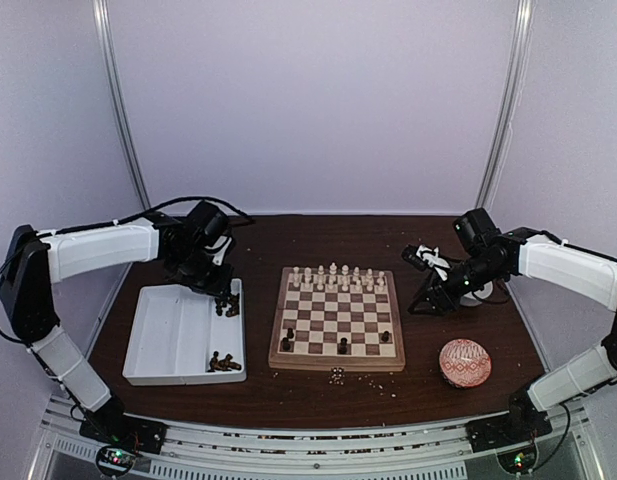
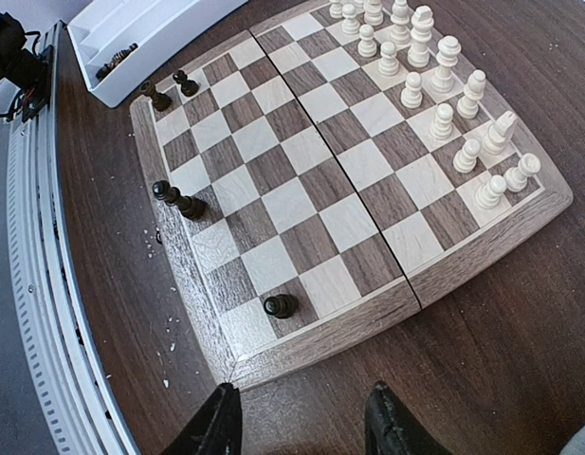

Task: Set up the chess pieces on the board
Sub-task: Move the storage box to the center of the board.

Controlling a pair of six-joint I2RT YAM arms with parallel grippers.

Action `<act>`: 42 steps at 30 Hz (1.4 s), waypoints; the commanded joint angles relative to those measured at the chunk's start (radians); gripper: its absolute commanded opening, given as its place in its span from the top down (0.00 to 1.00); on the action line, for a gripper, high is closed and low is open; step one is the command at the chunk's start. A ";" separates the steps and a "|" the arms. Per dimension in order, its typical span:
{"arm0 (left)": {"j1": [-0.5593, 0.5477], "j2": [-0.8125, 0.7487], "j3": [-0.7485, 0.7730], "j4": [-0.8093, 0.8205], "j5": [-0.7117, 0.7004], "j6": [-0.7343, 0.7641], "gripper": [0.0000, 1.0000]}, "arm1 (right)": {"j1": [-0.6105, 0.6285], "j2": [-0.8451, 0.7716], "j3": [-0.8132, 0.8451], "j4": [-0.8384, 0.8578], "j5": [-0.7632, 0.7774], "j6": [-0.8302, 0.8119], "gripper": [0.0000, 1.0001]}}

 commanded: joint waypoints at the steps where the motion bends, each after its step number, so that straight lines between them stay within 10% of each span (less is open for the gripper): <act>1: 0.034 0.040 -0.064 0.099 0.089 0.066 0.73 | -0.002 0.007 0.027 -0.006 0.004 -0.016 0.55; 42: 0.056 0.166 -0.139 0.209 0.309 0.226 0.86 | -0.002 0.034 0.036 -0.025 0.008 -0.029 0.55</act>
